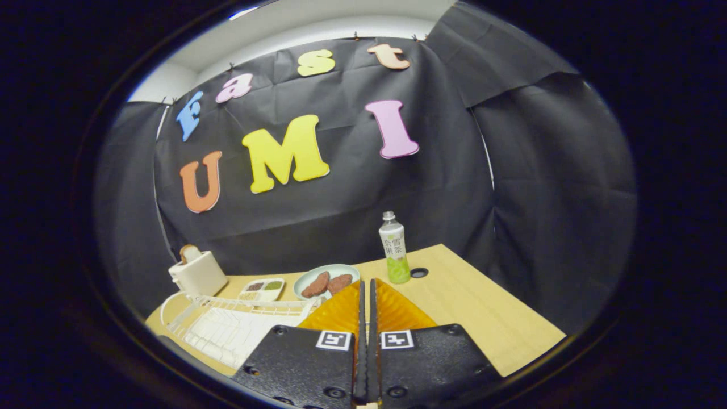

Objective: Take the plate from the dish rack, then take the spoon from the basket and place it into the plate.

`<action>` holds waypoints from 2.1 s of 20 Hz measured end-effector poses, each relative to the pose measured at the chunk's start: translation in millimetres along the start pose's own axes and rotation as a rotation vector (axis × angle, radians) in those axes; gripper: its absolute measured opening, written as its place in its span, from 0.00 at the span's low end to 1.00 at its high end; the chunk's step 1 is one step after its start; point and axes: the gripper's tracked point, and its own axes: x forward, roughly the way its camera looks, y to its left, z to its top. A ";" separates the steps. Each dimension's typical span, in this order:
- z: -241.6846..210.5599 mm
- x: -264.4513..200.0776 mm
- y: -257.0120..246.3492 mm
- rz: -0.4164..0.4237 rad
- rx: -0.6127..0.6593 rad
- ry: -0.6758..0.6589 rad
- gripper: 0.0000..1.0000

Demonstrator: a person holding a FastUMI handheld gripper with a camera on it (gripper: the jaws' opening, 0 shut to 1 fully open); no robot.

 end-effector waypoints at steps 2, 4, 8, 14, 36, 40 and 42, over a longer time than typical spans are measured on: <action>-8.9 9.6 -3.7 0.003 0.018 0.034 0.06; -24.9 24.6 -15.3 -0.007 0.044 0.078 0.27; -42.7 49.5 -31.5 -0.034 0.051 0.120 0.72; -56.7 96.2 -33.9 0.015 0.079 0.205 0.80; 59.8 -53.6 41.8 0.032 0.019 -0.119 0.07; 30.0 -96.3 80.3 0.052 -0.004 -0.121 0.07; 5.3 -115.7 101.3 0.079 0.004 -0.099 0.07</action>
